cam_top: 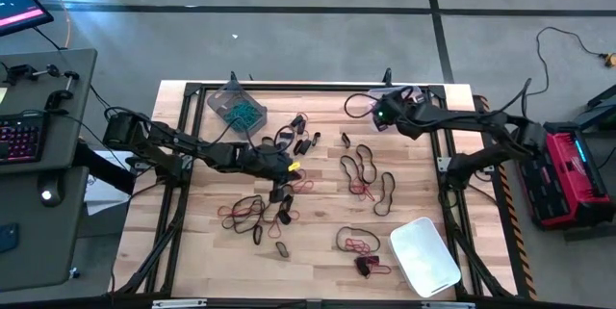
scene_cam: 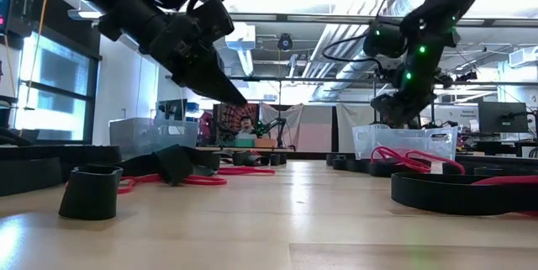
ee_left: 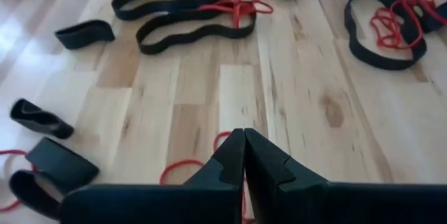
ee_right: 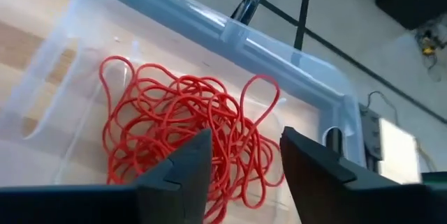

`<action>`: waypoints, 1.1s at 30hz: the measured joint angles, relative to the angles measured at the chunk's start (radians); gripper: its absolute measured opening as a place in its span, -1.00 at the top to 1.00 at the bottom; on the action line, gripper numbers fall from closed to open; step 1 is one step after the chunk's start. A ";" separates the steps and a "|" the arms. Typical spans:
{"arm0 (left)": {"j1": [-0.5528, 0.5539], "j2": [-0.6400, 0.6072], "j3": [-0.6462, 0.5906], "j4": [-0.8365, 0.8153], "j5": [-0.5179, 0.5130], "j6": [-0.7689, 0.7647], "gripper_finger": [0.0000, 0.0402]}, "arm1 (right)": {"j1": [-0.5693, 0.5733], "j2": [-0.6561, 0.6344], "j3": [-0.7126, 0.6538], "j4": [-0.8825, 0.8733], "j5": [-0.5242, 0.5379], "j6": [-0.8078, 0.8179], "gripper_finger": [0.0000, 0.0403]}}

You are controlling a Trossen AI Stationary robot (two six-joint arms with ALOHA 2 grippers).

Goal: Sort rubber bands into baskets
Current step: Put the red rubber band into the transparent bin

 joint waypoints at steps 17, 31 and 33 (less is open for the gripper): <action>-0.030 0.040 0.000 -0.118 -0.005 -0.016 0.74 | 0.441 -0.002 0.122 -0.120 0.074 0.206 0.95; 0.017 0.194 0.005 -0.018 -0.171 -0.147 0.55 | 0.683 0.008 0.121 0.003 0.183 0.254 0.80; 0.023 0.214 0.005 0.002 -0.171 -0.168 0.55 | 0.699 0.008 0.121 0.006 0.204 0.254 0.80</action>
